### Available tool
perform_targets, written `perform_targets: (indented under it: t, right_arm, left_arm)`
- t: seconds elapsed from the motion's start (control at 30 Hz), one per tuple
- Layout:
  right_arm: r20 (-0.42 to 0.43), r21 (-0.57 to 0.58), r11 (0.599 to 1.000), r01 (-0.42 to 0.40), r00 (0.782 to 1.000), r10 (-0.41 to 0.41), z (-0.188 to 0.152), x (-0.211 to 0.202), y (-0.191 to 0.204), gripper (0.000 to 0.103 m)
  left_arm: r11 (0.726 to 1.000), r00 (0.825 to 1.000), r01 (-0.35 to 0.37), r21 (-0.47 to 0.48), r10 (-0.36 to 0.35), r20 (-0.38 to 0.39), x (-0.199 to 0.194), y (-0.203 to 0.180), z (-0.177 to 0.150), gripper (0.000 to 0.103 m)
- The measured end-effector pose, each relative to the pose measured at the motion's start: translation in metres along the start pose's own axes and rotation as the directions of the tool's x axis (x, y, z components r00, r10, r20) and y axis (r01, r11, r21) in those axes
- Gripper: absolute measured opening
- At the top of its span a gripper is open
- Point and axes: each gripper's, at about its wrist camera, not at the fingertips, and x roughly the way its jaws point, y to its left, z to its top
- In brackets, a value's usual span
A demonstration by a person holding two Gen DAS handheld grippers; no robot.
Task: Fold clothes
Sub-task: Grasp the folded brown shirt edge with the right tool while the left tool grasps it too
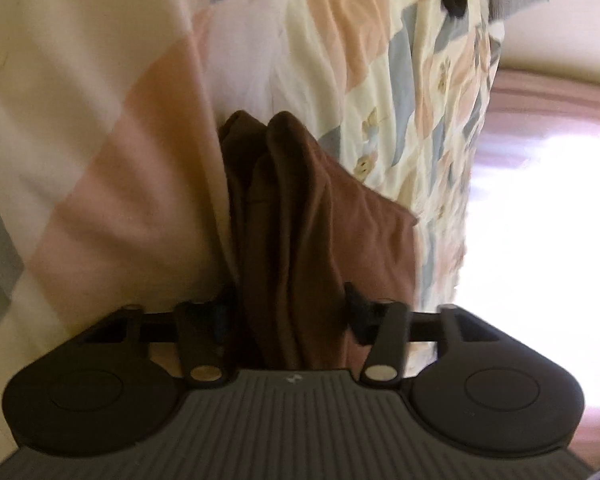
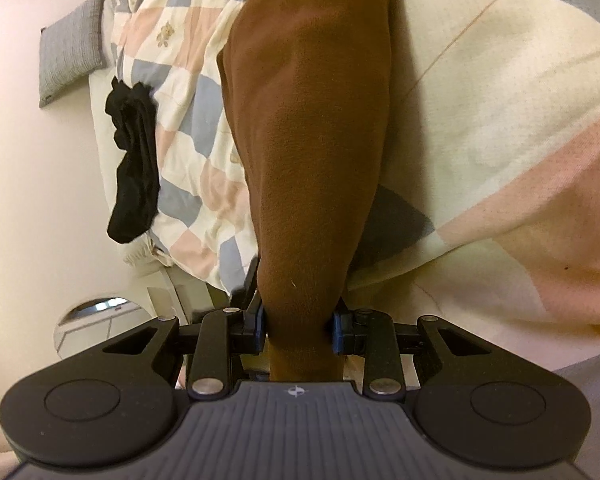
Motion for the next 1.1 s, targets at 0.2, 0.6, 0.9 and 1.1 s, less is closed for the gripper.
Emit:
perform_targets:
  t: [0.2, 0.6, 0.9, 1.1]
  right_arm:
    - [-0.116, -0.412, 0.888, 0.203, 0.955, -0.272, 0.038, -0.016, 0.048, 0.047]
    - [-0.23, -0.76, 0.648, 0.055, 0.91, -0.345, 0.204, -0.006, 0.129, 0.075]
    - [-0.486, -0.683, 0.724, -0.095, 0.8, -0.352, 0.231, 0.059, 0.089, 0.072]
    - [-0.509, -0.664, 0.735, -0.135, 0.802, -0.312, 0.219, 0.059, 0.085, 0.027]
  left_arm:
    - [0.998, 0.999, -0.032, 0.063, 0.034, -0.024, -0.003, -0.005, 0.002, 0.028]
    - [0.995, 0.995, -0.077, 0.069, 0.081, -0.052, 0.005, -0.01, 0.006, 0.029]
    - [0.987, 0.99, -0.106, 0.12, 0.116, -0.075, 0.017, -0.021, 0.016, 0.029]
    - [0.965, 0.98, -0.14, 0.221, 0.167, -0.106, 0.021, -0.036, 0.023, 0.024]
